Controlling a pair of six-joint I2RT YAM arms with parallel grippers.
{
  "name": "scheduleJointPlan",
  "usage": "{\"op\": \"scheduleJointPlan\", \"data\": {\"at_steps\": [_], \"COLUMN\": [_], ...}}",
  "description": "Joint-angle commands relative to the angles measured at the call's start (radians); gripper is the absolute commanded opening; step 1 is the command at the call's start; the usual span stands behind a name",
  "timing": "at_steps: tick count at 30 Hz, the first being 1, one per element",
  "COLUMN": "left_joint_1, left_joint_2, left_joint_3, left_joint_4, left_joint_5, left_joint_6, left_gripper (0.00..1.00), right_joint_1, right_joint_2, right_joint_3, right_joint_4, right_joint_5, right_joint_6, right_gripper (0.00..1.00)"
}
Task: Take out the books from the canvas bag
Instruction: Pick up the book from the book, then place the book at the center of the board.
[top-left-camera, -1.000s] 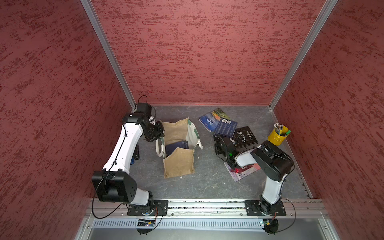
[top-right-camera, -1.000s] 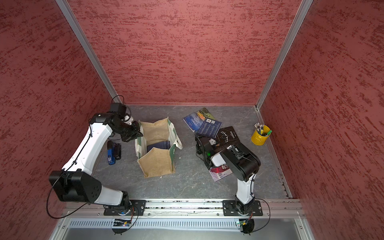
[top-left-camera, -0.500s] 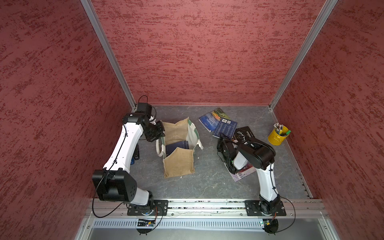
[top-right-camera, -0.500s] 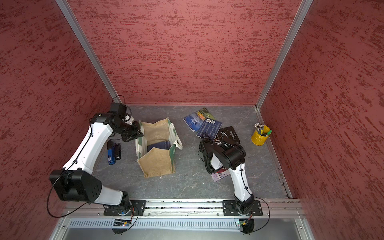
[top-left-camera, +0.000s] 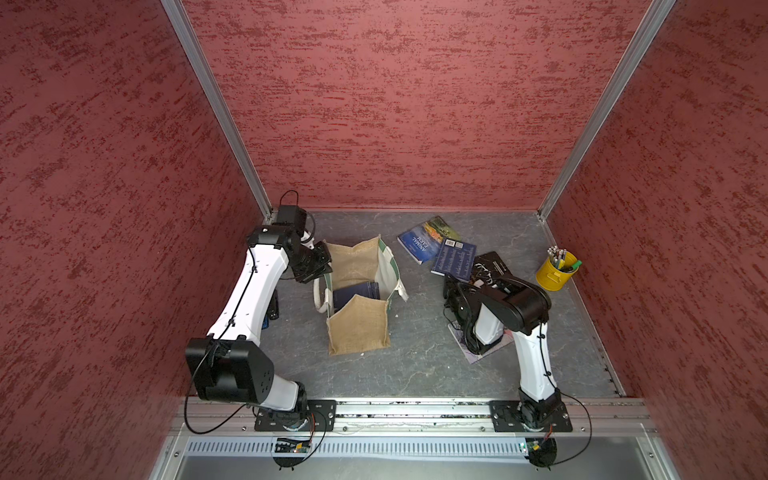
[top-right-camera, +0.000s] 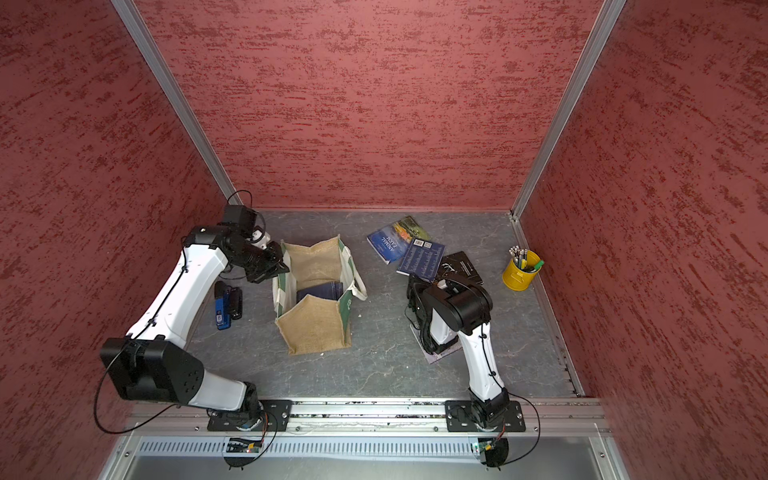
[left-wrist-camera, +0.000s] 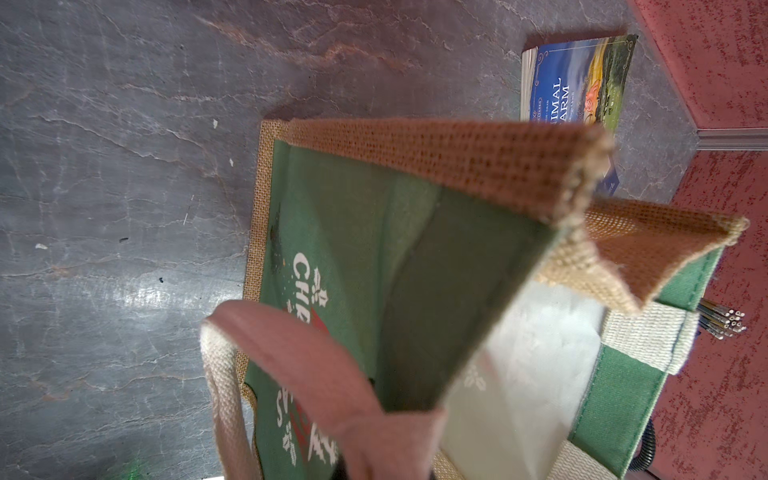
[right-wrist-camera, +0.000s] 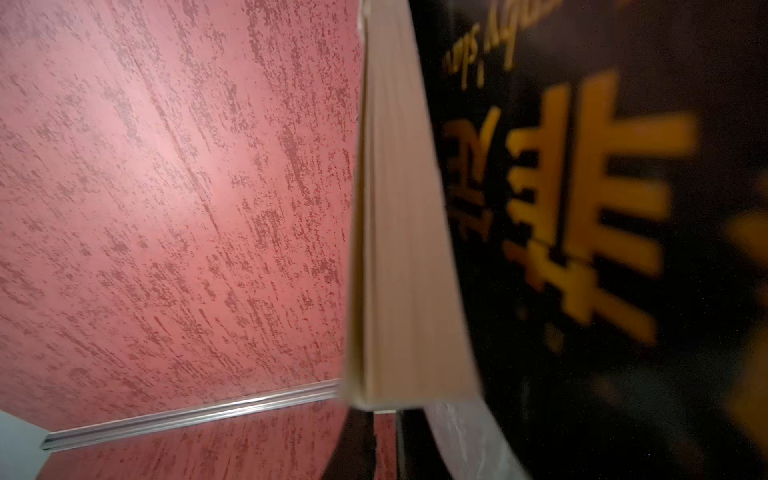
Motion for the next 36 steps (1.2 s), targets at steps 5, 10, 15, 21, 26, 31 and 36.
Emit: {"op": "scheduleJointPlan", "data": {"at_steps": [5, 10, 15, 21, 26, 31, 36], "left_joint_1": [-0.006, -0.001, 0.017, 0.033, 0.041, 0.047, 0.057], "left_joint_2": [-0.015, -0.025, -0.027, -0.009, 0.008, 0.013, 0.005], "left_joint_3": [0.029, 0.031, 0.028, 0.016, 0.02, 0.014, -0.005], "left_joint_4": [0.009, 0.011, 0.019, 0.044, 0.053, 0.055, 0.06], "left_joint_5": [-0.002, 0.001, 0.01, 0.032, 0.045, 0.052, 0.055], "left_joint_6": [-0.009, -0.014, -0.016, -0.024, -0.023, -0.016, -0.019], "left_gripper": [0.0, 0.0, 0.0, 0.0, 0.0, 0.0, 0.0], "right_joint_1": [-0.021, -0.027, -0.025, 0.011, 0.079, 0.176, 0.265], "right_joint_2": [-0.377, -0.628, -0.663, -0.566, -0.434, -0.291, -0.132], "right_joint_3": [-0.007, 0.262, 0.577, 0.856, 1.007, 1.104, 1.162], "right_joint_4": [-0.321, -1.086, -1.726, -2.208, -2.411, -2.48, -2.521], "right_joint_5": [-0.229, -0.338, -0.299, -0.038, 0.241, 0.459, 0.547], "right_joint_6": [-0.214, -0.57, -0.892, -1.163, -1.274, -1.355, -1.399], "right_gripper": [0.0, 0.0, 0.0, 0.0, 0.0, 0.0, 0.0]}}
